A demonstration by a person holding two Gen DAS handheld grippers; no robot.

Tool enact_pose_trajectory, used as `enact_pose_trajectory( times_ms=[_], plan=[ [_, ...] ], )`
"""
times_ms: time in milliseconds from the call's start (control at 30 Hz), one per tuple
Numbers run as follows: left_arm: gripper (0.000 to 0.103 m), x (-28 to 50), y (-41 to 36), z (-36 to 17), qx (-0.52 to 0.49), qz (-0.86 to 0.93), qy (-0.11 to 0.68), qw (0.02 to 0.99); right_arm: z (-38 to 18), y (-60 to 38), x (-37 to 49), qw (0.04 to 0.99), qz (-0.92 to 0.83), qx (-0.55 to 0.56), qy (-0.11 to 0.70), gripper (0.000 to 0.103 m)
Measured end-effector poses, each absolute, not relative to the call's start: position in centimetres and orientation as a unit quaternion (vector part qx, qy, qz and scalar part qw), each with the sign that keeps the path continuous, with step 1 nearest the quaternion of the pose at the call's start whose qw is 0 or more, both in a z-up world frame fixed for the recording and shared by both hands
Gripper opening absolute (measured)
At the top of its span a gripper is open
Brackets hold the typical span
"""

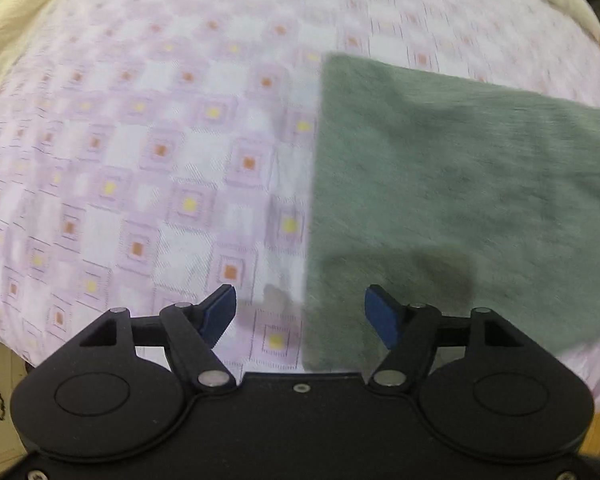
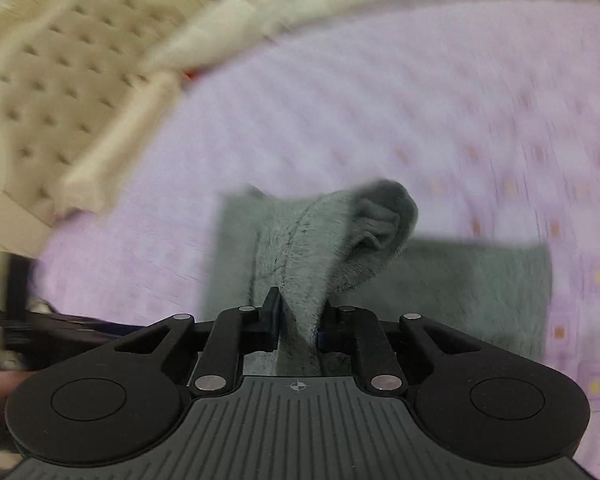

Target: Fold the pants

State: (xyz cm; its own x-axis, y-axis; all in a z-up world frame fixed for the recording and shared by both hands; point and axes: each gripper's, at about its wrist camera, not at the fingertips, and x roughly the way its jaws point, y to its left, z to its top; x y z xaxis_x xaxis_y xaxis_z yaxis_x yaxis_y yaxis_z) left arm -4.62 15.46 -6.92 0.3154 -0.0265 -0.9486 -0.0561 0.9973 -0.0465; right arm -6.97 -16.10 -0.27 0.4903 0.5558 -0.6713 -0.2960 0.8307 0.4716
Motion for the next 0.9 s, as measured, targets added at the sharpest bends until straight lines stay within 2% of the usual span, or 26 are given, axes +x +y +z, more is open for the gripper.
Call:
enact_pose_trajectory(
  times_ms=[100, 267, 633, 800, 900],
  plan=[
    [0.072, -4.0, 14.4, -5.5, -0.033, 0.002, 0.566, 0.824, 0.3, -18.7, -8.5, 0.872, 0.177, 0.148, 0.432, 0.016],
    [0.072, -1.8, 11.4, -5.5, -0.025, -0.025, 0.562, 0.826, -7.5, -21.7, -6.5, 0.825, 0.083, 0.148, 0.54, 0.015],
    [0.072, 4.1, 4.4, -6.3, 0.066, -0.094, 0.548, 0.829, -6.5, -21.4, -7.1, 0.837, 0.1, 0.123, 0.523, 0.016],
    [0.073, 7.4, 3.7, -7.2, 0.106, -0.109, 0.535, 0.831, -4.6, -20.4, -7.4, 0.852, 0.157, 0.121, 0.486, 0.016],
    [0.073, 9.5, 4.8, -9.0, 0.116, -0.086, 0.545, 0.826, -5.0, -21.2, -7.0, 0.858, 0.127, 0.134, 0.479, 0.016]
  ],
)
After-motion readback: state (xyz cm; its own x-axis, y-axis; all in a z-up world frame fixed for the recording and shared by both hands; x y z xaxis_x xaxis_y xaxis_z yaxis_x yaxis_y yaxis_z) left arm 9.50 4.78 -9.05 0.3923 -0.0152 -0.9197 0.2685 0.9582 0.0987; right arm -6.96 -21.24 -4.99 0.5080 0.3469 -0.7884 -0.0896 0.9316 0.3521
